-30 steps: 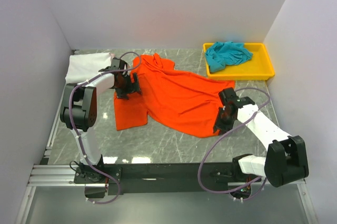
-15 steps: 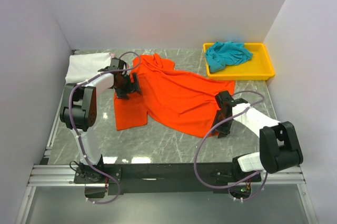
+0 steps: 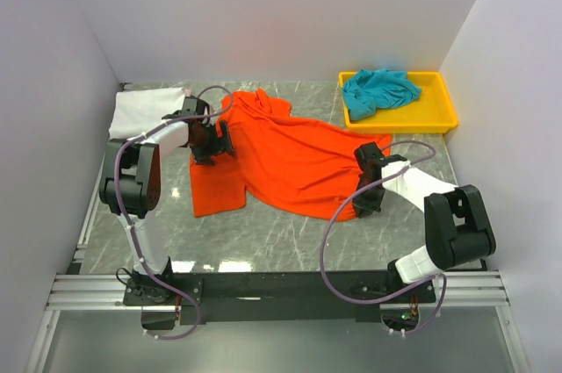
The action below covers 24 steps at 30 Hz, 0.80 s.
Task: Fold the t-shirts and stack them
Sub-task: Flatten the tshirt out
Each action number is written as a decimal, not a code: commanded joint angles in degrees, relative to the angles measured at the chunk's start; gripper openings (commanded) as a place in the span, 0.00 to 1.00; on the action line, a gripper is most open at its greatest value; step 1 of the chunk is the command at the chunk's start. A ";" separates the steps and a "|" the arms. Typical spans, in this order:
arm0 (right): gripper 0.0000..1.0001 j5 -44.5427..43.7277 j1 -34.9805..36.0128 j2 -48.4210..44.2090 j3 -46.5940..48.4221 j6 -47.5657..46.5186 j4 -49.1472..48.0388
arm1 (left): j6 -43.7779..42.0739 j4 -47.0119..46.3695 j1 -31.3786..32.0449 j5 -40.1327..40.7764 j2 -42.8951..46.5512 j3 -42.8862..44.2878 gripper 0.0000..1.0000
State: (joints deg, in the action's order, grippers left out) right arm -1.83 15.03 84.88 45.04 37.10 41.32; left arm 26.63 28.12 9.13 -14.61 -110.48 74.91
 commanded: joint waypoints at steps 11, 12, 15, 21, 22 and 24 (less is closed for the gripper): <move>0.00 3.49 0.18 -8.94 6.82 -3.96 13.60 | -0.53 -1.14 -1.21 0.20 -4.83 0.06 0.88; 0.00 4.45 0.27 -9.12 7.43 -4.05 14.48 | -0.44 -1.14 -1.22 0.20 -5.01 -0.12 0.88; 0.00 6.04 0.27 -10.00 8.48 -4.58 16.33 | -0.88 -1.14 -1.39 0.37 -5.45 -0.12 0.88; 0.01 11.41 0.27 -6.40 12.00 -7.31 19.24 | -0.97 -1.31 -1.65 0.11 -5.28 -0.65 0.88; 0.03 10.01 0.01 -6.13 12.35 -7.05 18.45 | -0.88 -1.40 -1.74 0.02 -5.28 -0.73 0.88; 0.03 9.39 -0.70 -5.26 14.01 -7.04 17.83 | -0.88 -1.40 -1.83 -0.15 -5.28 -0.82 0.88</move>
State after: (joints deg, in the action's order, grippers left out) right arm 7.40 14.94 78.81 55.27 31.18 58.35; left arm 26.85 27.22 7.70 -17.19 -111.98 75.99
